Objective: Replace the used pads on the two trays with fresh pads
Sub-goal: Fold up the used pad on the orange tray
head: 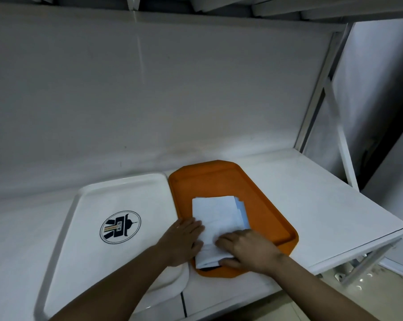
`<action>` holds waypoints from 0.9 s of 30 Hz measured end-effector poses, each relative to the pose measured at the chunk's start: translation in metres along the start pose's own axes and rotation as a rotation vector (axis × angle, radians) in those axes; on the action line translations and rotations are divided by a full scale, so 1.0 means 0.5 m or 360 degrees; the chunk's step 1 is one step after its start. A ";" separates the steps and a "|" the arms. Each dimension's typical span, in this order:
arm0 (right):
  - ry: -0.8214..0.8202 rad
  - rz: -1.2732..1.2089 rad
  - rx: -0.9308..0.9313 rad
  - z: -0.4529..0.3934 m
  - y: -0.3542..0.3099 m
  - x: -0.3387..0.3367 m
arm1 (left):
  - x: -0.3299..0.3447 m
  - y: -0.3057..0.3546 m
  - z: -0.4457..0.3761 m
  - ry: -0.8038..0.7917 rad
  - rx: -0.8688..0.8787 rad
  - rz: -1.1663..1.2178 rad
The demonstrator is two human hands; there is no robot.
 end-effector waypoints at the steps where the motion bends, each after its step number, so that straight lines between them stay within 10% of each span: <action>1: 0.0018 0.0112 -0.0076 0.000 -0.011 -0.009 | -0.003 0.005 0.011 0.0036 0.0068 0.0039; 10: -0.0103 0.0438 0.0037 -0.026 -0.024 -0.031 | -0.004 0.013 0.045 0.0085 0.0218 0.0146; 18: 0.0052 -0.0229 0.0177 -0.004 0.035 -0.047 | -0.010 0.008 0.034 0.0026 0.0188 0.0536; 27: 0.0385 -0.0372 0.0014 0.058 0.008 -0.014 | -0.020 0.043 0.031 0.0541 0.0279 0.0133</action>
Point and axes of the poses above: each hand's wrist, its own z-axis away from the middle knuckle, its own x-axis out of the palm, y = z × x, the point moved 9 cm from there along -z, towards the middle knuckle, and after that the axes turned 12 degrees about -y, right-handed, at the moved point
